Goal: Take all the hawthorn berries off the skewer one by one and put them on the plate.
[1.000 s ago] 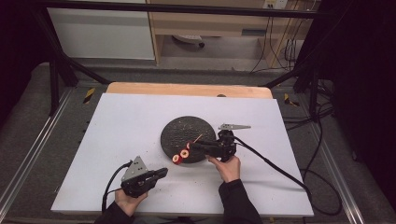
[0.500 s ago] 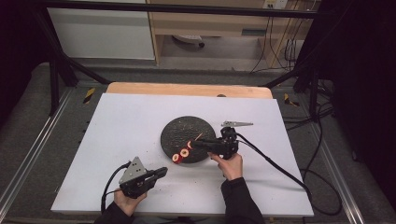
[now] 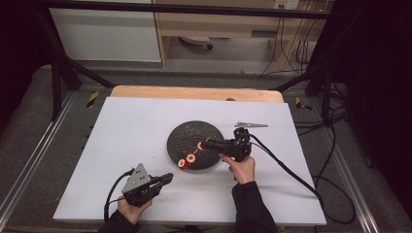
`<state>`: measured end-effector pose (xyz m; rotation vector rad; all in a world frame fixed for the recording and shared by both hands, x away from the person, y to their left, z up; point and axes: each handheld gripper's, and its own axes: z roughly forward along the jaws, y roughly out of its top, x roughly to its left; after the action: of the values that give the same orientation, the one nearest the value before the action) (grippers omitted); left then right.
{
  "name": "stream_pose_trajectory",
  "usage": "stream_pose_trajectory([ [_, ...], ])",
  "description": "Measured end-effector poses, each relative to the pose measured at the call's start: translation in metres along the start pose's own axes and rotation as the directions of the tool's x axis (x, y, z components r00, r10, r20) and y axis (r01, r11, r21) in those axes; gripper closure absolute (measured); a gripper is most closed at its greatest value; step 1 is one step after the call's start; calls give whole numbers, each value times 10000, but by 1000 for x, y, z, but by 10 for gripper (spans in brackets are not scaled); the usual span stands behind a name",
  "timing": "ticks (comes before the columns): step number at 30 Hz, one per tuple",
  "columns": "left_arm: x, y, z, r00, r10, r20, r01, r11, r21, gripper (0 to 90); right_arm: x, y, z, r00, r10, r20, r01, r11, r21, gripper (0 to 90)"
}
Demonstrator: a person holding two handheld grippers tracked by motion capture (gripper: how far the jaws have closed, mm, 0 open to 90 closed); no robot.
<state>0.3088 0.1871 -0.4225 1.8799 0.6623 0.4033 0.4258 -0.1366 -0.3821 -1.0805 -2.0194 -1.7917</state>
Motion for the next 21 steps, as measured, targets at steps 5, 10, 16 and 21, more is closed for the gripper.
stream_pose_trajectory([
  [5, 0, 0, -1, 10000, 70, -28, -70, 10000, 1, 882, -2, 6, -7, 10000, -8, 93, 10, 9998, -189, 716],
  [10, 2, -1, -2, 10000, 67, -34, -67, 10000, 24, 882, -7, 15, -21, 9992, 14, 410, 15, 9975, -712, 716],
  [16, 2, -1, -1, 9999, 103, -78, -103, 9999, 63, 882, -10, 28, -37, 9931, -154, 1163, 278, 9940, -1058, 715],
  [21, 5, -2, -1, 9997, -46, -225, 49, 9999, 117, 881, -17, 35, -41, 9804, -259, 1952, 463, 9938, -1006, 715],
])
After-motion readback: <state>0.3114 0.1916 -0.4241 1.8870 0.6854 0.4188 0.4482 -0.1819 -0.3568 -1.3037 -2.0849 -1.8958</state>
